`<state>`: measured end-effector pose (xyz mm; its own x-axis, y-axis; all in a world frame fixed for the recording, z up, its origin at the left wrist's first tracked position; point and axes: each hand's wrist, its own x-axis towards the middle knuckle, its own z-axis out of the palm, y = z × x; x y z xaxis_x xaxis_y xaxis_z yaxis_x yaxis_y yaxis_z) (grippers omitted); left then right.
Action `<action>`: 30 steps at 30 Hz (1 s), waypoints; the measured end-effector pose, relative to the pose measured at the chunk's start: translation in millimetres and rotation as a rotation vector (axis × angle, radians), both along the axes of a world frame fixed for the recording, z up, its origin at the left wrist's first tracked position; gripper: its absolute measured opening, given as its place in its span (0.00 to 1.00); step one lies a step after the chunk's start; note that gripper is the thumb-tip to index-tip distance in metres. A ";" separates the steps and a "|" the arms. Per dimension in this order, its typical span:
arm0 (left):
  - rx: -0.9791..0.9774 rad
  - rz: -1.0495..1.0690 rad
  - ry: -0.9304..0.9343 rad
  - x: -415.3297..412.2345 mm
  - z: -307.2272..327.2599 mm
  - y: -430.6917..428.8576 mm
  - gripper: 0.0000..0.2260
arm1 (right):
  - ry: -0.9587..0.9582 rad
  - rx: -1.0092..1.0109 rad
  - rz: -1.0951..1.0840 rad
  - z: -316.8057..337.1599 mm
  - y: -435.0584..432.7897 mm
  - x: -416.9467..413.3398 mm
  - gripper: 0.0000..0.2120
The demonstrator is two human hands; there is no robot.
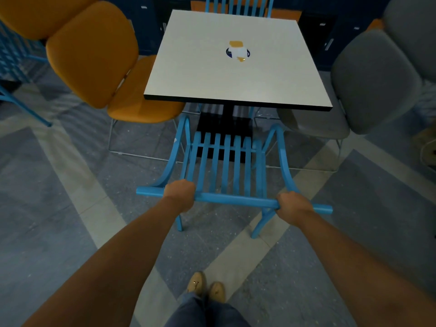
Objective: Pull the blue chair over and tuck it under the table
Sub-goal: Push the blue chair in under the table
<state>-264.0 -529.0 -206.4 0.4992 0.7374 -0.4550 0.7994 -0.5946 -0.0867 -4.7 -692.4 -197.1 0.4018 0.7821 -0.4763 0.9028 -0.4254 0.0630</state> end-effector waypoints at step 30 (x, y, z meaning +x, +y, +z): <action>-0.047 -0.012 -0.044 -21.1 8.0 42.2 0.16 | 0.006 0.101 -0.015 1.4 6.6 5.9 0.17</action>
<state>-285.1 -486.8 -198.5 0.5281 0.7098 -0.4663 0.7946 -0.6067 -0.0236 1.2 -685.8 -195.7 0.4118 0.8202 -0.3972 0.8963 -0.4433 0.0139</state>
